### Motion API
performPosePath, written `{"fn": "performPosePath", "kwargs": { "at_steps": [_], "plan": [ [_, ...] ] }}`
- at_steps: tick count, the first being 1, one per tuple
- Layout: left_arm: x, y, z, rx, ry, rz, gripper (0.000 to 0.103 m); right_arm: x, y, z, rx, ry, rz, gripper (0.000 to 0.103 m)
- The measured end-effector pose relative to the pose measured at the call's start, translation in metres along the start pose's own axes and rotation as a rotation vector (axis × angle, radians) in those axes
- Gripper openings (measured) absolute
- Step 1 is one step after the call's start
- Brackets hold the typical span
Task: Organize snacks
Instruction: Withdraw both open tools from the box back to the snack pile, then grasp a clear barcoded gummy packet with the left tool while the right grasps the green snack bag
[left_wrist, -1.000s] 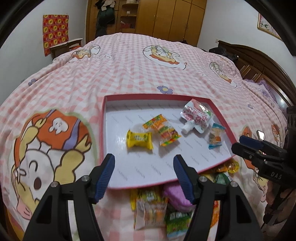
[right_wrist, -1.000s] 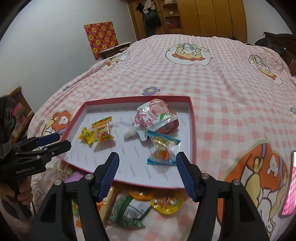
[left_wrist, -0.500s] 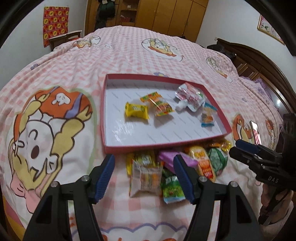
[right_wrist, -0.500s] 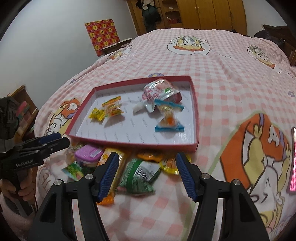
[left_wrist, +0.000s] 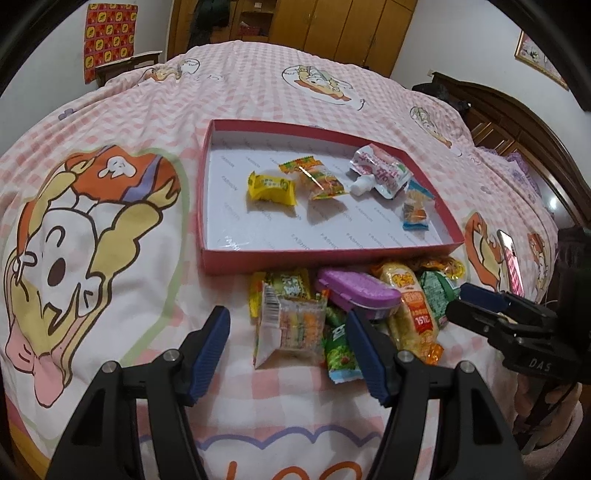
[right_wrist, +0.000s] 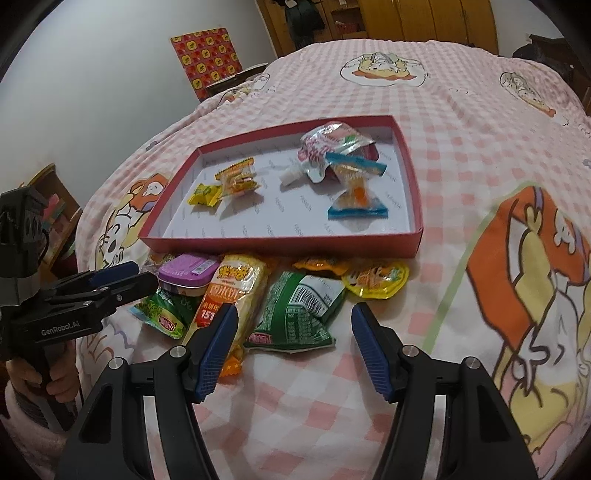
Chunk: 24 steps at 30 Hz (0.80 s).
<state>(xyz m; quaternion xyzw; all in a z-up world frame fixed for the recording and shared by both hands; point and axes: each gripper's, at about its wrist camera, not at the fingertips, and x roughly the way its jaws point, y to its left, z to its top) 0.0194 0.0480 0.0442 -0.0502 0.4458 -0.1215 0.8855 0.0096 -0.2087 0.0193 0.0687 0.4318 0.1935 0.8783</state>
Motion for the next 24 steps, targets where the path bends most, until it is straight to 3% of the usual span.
{"fn": "performPosePath", "kwargs": {
  "at_steps": [4, 9, 21, 24],
  "plan": [
    [0.003, 0.0, -0.002, -0.002, -0.003, -0.007, 0.063, 0.006, 0.001, -0.002, 0.007, 0.011, 0.004, 0.065],
    [0.007, -0.003, -0.004, -0.002, -0.002, -0.021, 0.046, 0.013, 0.003, -0.004, 0.011, 0.023, 0.011, 0.065],
    [0.015, -0.005, -0.006, 0.011, -0.016, 0.004, 0.045, 0.022, 0.0, -0.002, 0.05, 0.005, 0.027, 0.065],
    [0.015, -0.005, -0.006, 0.011, -0.019, 0.005, 0.041, 0.023, -0.002, -0.002, 0.058, 0.005, 0.031, 0.065]
  ]
}}
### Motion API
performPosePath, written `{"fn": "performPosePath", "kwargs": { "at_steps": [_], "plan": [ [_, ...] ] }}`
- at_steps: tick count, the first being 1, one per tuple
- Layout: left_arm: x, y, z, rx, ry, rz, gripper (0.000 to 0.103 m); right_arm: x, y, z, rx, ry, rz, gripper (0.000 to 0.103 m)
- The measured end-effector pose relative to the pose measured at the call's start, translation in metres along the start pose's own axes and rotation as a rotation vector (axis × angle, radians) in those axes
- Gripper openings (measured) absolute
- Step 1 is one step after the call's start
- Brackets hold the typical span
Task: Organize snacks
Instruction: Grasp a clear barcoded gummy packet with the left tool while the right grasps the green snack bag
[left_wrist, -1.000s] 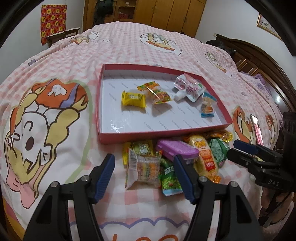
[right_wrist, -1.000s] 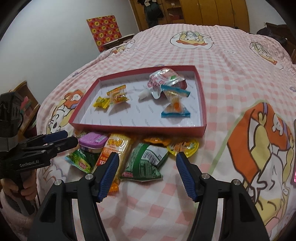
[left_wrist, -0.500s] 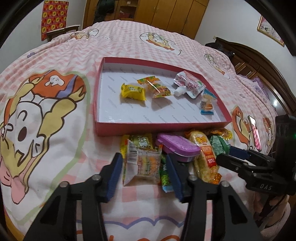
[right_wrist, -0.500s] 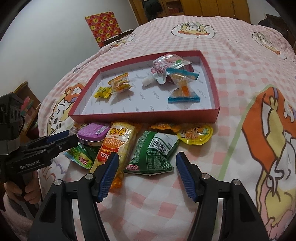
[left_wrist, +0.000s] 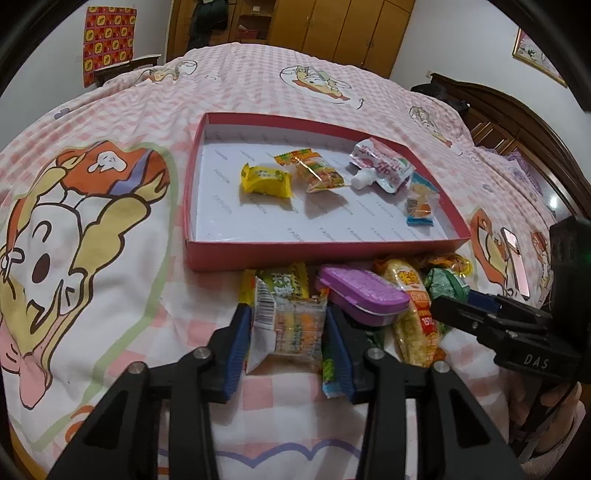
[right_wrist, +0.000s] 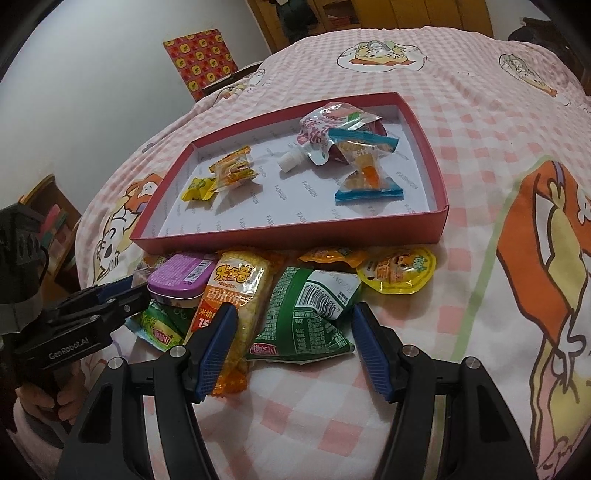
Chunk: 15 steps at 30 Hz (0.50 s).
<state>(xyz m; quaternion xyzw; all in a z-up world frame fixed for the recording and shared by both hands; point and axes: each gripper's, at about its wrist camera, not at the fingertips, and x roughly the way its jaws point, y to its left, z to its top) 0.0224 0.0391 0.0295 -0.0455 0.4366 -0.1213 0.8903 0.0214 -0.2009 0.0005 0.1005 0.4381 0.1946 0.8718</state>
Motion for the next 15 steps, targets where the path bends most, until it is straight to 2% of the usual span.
{"fn": "performPosePath", "kwargs": {
  "at_steps": [4, 6, 15],
  "plan": [
    [-0.003, -0.002, 0.0, 0.01, -0.005, -0.001, 0.039, 0.001, 0.0, 0.0, 0.003, 0.007, 0.009, 0.058],
    [-0.006, 0.0, 0.001, -0.002, -0.005, -0.014, 0.038, 0.001, -0.001, 0.001, 0.009, 0.009, 0.005, 0.047],
    [-0.03, 0.001, 0.005, -0.016, -0.042, -0.033, 0.038, -0.011, 0.002, -0.001, 0.006, -0.009, 0.026, 0.045]
  ]
}}
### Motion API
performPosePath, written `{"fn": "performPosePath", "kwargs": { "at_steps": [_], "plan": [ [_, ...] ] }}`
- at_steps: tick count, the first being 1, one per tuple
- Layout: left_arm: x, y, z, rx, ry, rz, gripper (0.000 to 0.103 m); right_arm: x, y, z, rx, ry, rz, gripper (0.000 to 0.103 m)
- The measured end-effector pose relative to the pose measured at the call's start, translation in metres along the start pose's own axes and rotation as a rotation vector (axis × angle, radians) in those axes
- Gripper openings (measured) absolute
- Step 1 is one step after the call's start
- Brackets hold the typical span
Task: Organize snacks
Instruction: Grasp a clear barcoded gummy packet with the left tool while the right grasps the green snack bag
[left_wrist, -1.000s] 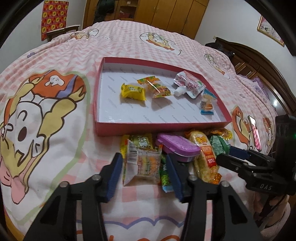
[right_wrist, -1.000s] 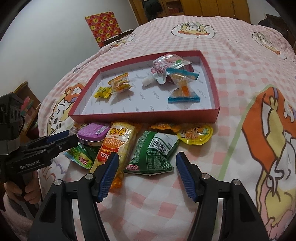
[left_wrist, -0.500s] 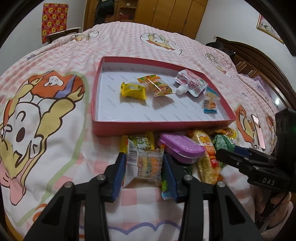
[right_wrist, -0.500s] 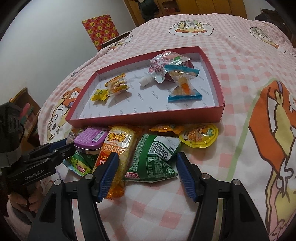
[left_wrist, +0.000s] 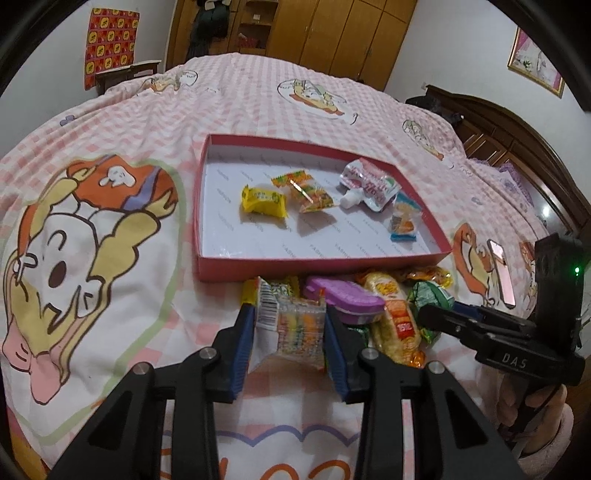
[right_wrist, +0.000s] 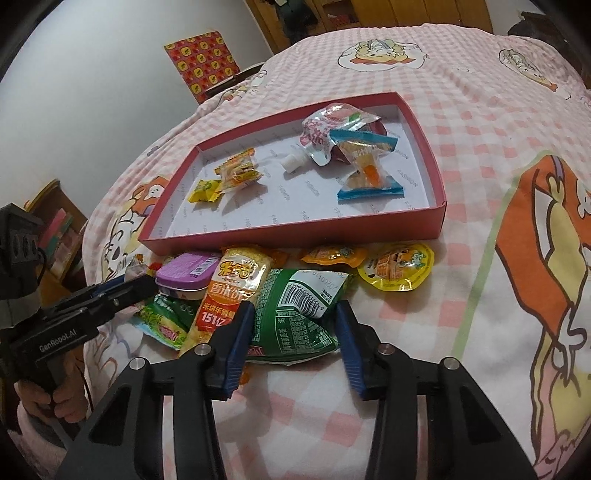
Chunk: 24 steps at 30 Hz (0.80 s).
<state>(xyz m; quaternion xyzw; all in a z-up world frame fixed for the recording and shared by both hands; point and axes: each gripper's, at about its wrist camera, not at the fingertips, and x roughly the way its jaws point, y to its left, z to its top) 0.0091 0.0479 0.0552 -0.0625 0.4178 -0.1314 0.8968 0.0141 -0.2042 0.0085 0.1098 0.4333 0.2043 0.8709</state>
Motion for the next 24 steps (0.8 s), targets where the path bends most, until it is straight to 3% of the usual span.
{"fn": "performPosePath", "kwargs": {
  "at_steps": [10, 24],
  "plan": [
    [-0.019, -0.008, 0.014, 0.03, -0.055, 0.0, 0.038, -0.02, 0.012, 0.008, -0.035, -0.035, 0.018, 0.045],
    [-0.018, -0.005, 0.029, 0.026, -0.068, 0.018, 0.038, -0.025, 0.024, 0.018, -0.079, -0.04, 0.016, 0.045]
  ]
}}
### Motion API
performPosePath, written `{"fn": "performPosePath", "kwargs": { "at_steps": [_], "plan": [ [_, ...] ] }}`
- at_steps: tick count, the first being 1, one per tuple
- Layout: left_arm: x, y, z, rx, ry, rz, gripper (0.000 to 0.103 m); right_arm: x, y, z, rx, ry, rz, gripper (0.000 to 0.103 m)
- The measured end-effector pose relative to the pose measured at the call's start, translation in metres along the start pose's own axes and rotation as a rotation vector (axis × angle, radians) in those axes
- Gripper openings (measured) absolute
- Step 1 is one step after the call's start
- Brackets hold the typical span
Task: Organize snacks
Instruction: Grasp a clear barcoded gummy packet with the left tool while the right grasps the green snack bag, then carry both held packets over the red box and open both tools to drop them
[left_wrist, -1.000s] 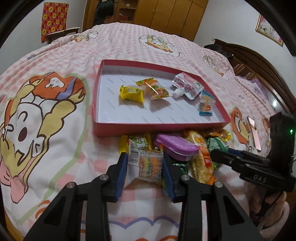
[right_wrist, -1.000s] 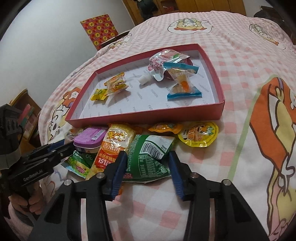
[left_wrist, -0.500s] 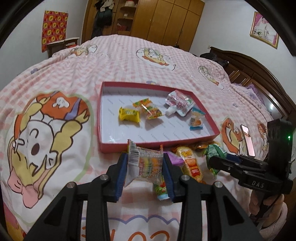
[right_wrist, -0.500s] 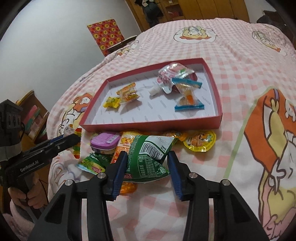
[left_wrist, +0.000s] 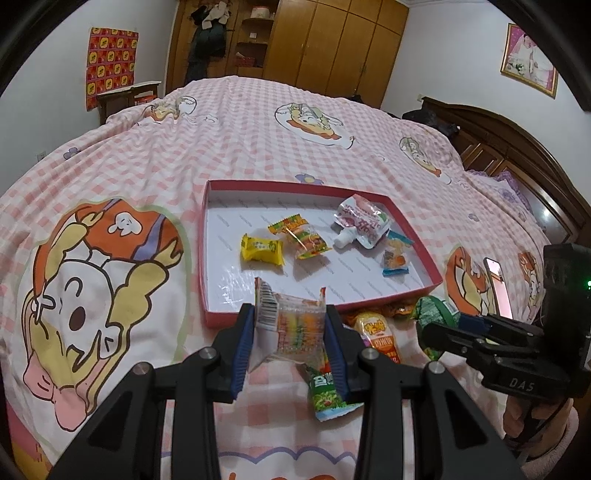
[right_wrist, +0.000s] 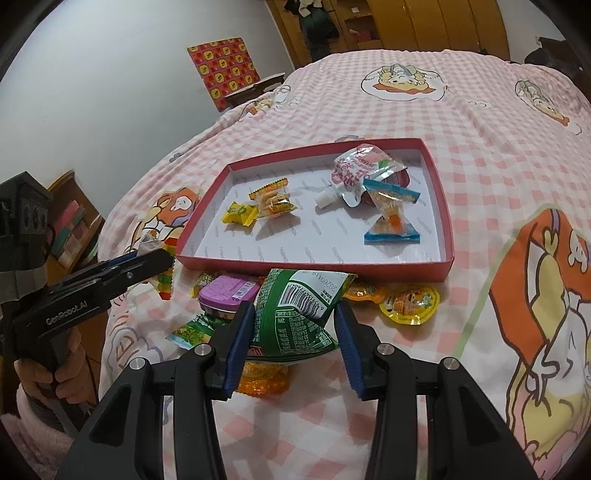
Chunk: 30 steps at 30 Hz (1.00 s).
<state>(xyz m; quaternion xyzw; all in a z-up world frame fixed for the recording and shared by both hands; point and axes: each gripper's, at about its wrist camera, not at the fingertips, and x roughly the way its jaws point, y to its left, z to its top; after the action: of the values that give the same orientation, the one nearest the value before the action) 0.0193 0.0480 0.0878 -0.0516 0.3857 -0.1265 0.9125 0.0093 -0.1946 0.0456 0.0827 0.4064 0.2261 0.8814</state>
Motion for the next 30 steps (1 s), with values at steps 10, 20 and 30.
{"fn": "performPosePath", "kwargs": {
  "at_steps": [10, 20, 30],
  "plan": [
    [-0.001, 0.0, 0.002, 0.003, -0.005, 0.002, 0.038, -0.004, 0.004, 0.004, -0.018, -0.008, -0.005, 0.045],
    [-0.002, -0.002, 0.002, 0.005, -0.006, -0.001, 0.038, -0.007, 0.011, 0.007, -0.036, -0.012, 0.002, 0.045],
    [-0.002, -0.002, 0.002, 0.005, -0.006, 0.0, 0.038, -0.01, 0.014, 0.009, -0.041, -0.015, 0.015, 0.045]
  ]
}}
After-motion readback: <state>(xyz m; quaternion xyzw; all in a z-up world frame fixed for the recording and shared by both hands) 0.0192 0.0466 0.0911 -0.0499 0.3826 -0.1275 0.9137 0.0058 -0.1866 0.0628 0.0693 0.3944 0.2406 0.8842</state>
